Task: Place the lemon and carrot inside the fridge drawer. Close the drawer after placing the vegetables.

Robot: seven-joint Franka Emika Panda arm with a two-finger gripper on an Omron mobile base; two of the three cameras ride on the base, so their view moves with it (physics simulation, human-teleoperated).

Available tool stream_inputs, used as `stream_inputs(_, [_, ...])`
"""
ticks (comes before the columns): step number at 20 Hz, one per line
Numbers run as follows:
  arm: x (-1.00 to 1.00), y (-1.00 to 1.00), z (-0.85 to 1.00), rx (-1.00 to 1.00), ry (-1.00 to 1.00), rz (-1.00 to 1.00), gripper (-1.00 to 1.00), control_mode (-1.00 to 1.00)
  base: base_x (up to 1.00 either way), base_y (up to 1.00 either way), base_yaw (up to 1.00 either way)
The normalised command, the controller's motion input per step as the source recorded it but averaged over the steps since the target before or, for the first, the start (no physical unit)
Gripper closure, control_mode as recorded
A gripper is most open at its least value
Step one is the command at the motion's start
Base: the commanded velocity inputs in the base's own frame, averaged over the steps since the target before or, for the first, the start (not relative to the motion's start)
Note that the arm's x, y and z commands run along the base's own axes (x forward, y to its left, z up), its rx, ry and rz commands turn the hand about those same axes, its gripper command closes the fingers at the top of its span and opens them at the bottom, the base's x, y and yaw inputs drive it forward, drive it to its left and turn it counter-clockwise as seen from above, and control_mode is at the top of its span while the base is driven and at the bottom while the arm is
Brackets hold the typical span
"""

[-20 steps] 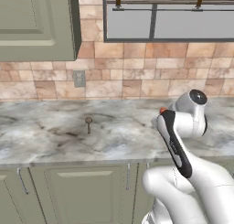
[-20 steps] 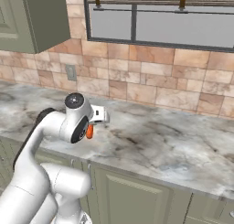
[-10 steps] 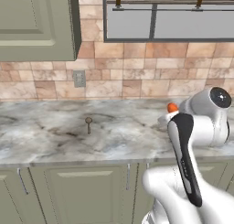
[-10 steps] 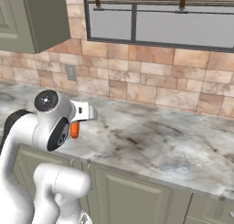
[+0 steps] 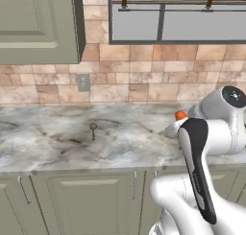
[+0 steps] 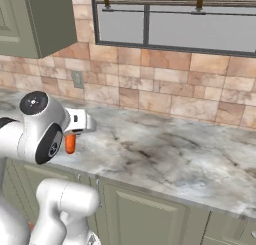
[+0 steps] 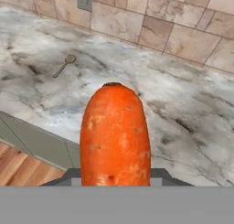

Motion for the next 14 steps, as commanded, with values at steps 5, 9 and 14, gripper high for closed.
stream_inputs(5, [0.13, 0.00, -0.63, -0.02, 0.00, 0.00, 1.00, -1.00, 0.00, 0.00, 0.00])
stream_inputs(9, [-0.18, 0.00, -0.24, 0.00, 0.00, 0.00, 1.00, 1.00, -0.45, 0.00, -0.01])
stream_inputs(14, [0.00, 0.00, 0.00, 0.00, 0.00, 0.00, 1.00, 1.00, -1.00, -0.07, -0.28])
